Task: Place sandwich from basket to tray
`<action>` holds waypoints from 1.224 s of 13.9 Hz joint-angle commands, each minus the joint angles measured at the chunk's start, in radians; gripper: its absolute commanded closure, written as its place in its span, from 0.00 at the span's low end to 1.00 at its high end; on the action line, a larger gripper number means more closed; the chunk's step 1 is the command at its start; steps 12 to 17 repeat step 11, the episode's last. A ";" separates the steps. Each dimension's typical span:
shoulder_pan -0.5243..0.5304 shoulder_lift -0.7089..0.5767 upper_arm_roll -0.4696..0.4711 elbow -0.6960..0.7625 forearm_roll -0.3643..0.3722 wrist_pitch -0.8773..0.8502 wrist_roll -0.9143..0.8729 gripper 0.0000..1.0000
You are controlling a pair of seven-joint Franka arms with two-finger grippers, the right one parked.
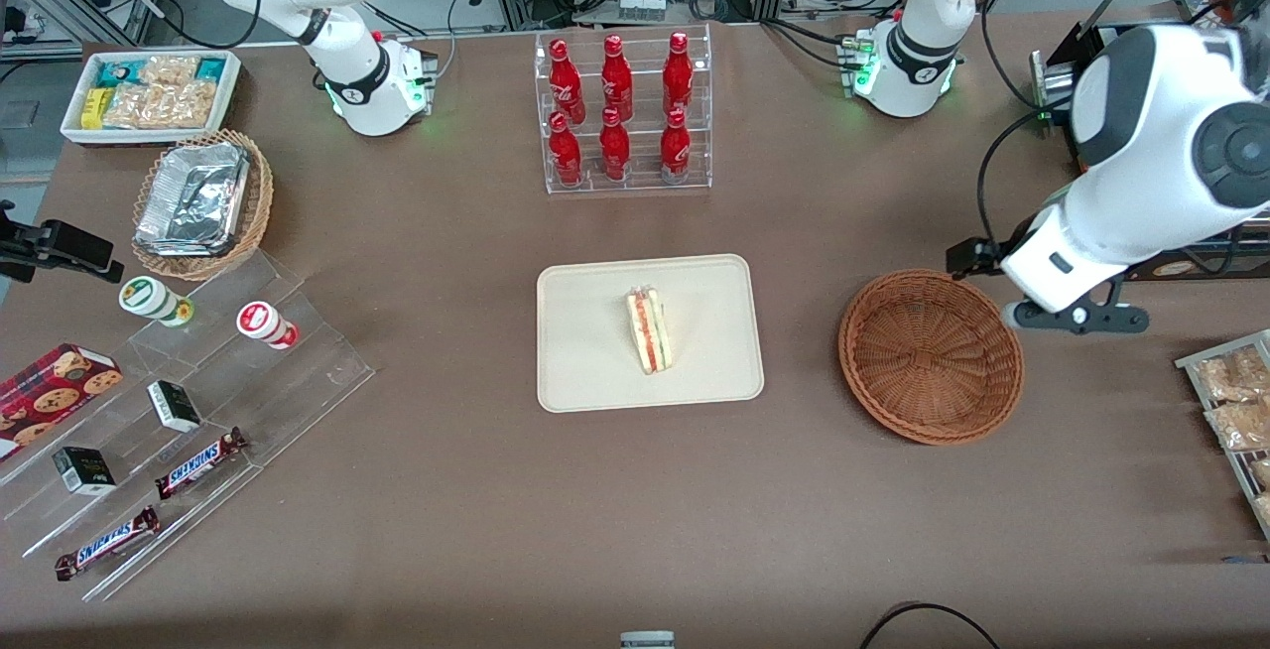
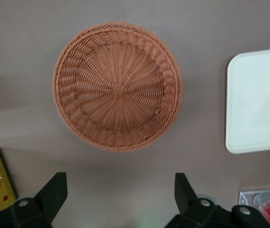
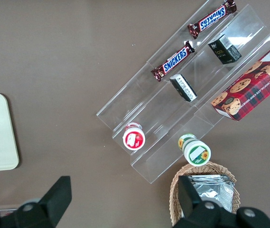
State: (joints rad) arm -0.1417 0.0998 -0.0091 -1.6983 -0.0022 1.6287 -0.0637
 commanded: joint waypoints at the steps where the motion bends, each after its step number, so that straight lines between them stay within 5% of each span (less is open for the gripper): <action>1: 0.072 -0.087 -0.037 -0.031 -0.004 -0.049 0.048 0.00; 17: 0.162 -0.155 -0.035 0.065 -0.004 -0.193 0.163 0.00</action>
